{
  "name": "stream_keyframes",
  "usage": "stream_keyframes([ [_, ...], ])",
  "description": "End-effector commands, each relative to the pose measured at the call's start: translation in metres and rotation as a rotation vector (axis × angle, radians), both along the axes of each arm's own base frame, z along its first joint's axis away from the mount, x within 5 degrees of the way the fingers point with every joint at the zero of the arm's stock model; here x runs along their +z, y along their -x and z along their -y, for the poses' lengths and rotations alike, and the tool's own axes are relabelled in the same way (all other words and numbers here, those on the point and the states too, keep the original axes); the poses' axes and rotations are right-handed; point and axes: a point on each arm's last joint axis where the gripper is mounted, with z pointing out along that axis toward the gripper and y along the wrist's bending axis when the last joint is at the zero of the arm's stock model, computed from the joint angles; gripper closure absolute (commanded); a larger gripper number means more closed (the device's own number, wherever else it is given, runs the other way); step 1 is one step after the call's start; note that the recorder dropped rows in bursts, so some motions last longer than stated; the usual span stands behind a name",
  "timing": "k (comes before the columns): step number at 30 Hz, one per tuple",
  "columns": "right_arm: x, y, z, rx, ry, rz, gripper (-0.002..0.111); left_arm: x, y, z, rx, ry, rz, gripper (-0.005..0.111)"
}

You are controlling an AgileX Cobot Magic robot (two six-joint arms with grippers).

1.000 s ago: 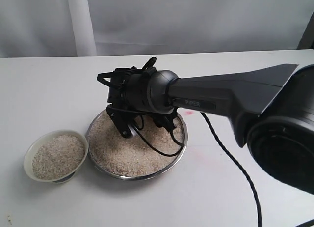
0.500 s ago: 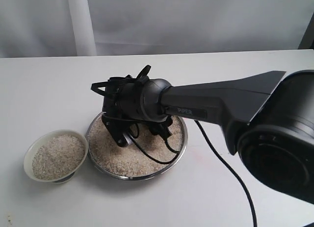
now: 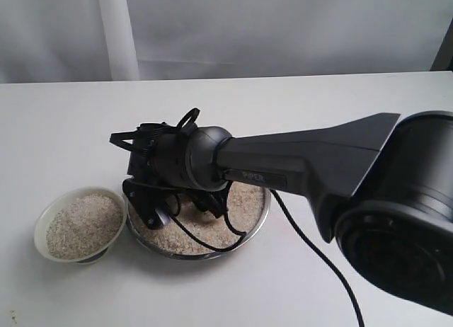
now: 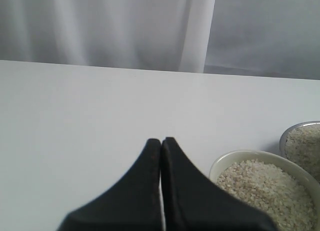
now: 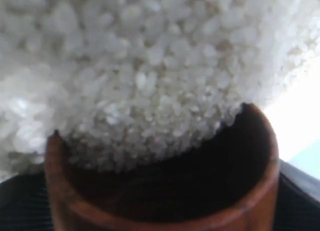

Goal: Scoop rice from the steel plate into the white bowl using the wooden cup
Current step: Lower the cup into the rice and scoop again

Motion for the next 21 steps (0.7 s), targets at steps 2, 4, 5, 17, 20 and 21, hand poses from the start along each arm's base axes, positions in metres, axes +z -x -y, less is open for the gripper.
stream_keyframes([
  [2, 0.0130, 0.0082, -0.0071, -0.032, -0.119, -0.058, 0.108, 0.0004, -0.0002, 0.0003, -0.006, -0.002, 0.006, 0.107],
  [4, 0.0175, 0.0106, -0.0087, -0.048, -0.162, -0.080, 0.108, 0.0004, -0.0002, 0.0003, -0.006, -0.002, 0.006, 0.107],
  [5, 0.0196, 0.0113, -0.0089, -0.053, -0.173, -0.085, 0.108, 0.0004, -0.0002, 0.0003, -0.006, -0.002, 0.006, 0.107],
  [17, 0.0179, 0.0133, -0.0082, -0.176, -0.268, -0.136, 0.108, 0.0004, -0.0002, 0.0003, -0.006, -0.002, 0.006, 0.107],
  [20, 0.0165, 0.0123, -0.0062, -0.214, -0.296, -0.167, 0.108, 0.0004, -0.0002, 0.0003, -0.006, -0.002, 0.006, 0.107],
  [21, 0.0160, 0.0111, -0.0045, -0.230, -0.303, -0.176, 0.108, 0.0004, -0.0002, 0.0003, -0.006, -0.002, 0.006, 0.107],
])
